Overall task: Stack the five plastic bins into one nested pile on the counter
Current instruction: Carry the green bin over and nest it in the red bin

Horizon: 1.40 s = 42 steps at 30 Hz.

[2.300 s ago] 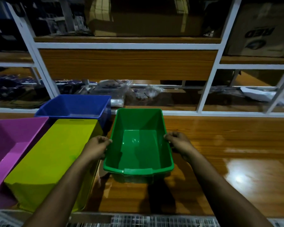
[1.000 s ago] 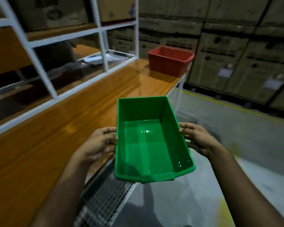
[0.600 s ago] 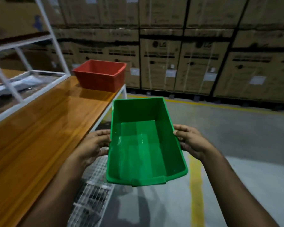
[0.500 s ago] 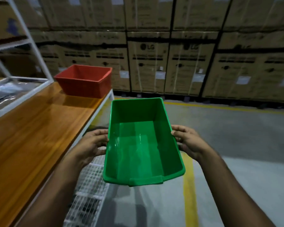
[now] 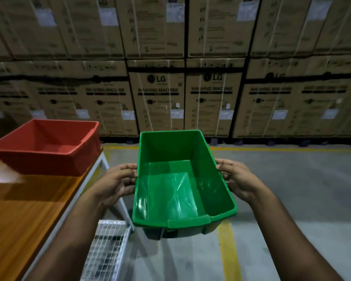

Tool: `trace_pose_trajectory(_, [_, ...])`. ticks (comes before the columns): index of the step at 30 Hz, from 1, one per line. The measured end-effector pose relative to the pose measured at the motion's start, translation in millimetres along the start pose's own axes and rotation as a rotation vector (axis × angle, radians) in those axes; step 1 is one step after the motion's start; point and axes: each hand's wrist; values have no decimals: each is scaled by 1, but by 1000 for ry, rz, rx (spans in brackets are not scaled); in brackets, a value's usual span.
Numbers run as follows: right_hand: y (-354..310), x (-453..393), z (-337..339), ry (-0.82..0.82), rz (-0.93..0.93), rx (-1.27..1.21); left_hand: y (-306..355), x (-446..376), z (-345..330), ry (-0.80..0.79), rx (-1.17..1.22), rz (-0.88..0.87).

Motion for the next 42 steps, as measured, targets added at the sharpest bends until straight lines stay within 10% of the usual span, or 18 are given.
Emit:
trace_pose_trajectory(8, [-104, -139, -45, -39, 68, -39, 57, -136, 41, 39, -26, -79])
trace_pose_trajectory(23, [-248, -410, -231, -517, 20, 99, 143, -266, 167, 577, -60, -253])
trace_pose_trajectory(42, [-270, -442, -494, -1280, -141, 345, 194, -147, 202, 1326, -77, -473])
Point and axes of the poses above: each hand's wrist, its own x-axis away from the middle knuckle, its own z-axis out of the back of the hand, y = z × x, and after that the axes turned 11 degrees about -z, right-handed
